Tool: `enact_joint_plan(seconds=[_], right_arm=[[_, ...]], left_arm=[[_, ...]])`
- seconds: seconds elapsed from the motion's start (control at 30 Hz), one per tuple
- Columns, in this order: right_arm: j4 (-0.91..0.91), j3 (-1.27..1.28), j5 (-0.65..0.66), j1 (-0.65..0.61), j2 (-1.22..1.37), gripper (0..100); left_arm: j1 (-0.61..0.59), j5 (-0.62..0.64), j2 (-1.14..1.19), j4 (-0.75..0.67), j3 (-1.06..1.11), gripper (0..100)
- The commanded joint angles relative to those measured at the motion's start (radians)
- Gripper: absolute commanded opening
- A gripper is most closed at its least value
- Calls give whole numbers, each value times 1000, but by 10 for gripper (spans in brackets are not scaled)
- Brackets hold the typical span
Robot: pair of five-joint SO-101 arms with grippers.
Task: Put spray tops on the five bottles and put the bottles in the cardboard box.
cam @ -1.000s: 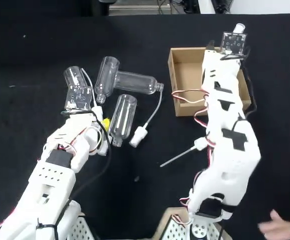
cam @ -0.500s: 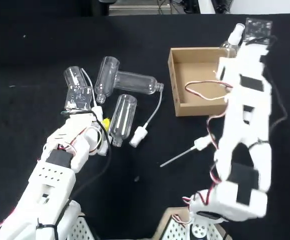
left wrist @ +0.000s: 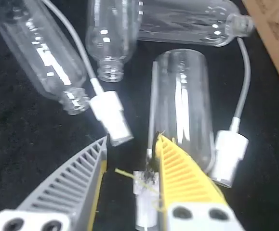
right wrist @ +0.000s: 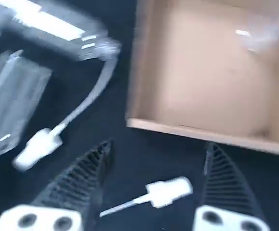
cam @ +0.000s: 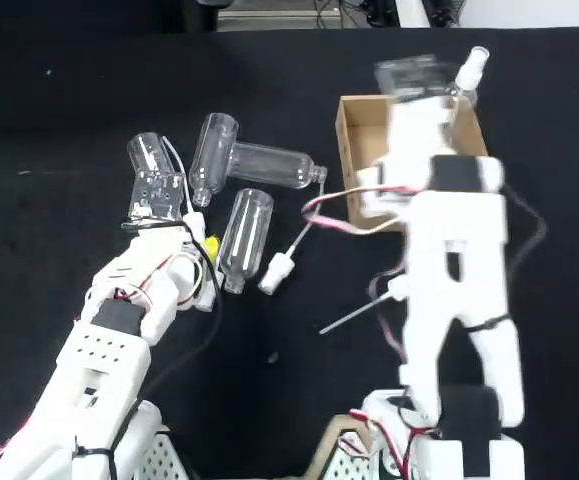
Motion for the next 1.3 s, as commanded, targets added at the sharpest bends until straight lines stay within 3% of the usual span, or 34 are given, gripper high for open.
enact_joint_plan(seconds=[0.0, 0.13, 0.27, 0.47, 0.83, 0.9, 1.13, 1.27], right_arm=[[-69, -56, 18, -160, -58, 240], [-203, -67, 135, -258, 2, 237], [-219, -104, 213, -295, 145, 243], [-364, -122, 222, -292, 294, 326], [-595, -122, 212, -296, 447, 328], [-644, -122, 152, -298, 463, 327], [-755, -117, -365, -365, 469, 327], [-919, -88, -505, -391, 509, 326]], left_arm=[[-81, 5, -17, -9, -42, 148], [-189, 8, -17, -9, -58, 148], [-231, 25, -17, -12, -58, 148], [-231, 91, -17, -11, -58, 148], [-231, 91, -17, -11, -54, 148], [-231, 91, -17, -11, -54, 148], [-231, 91, -17, -11, -51, 148], [-229, 91, -17, -9, -50, 148]])
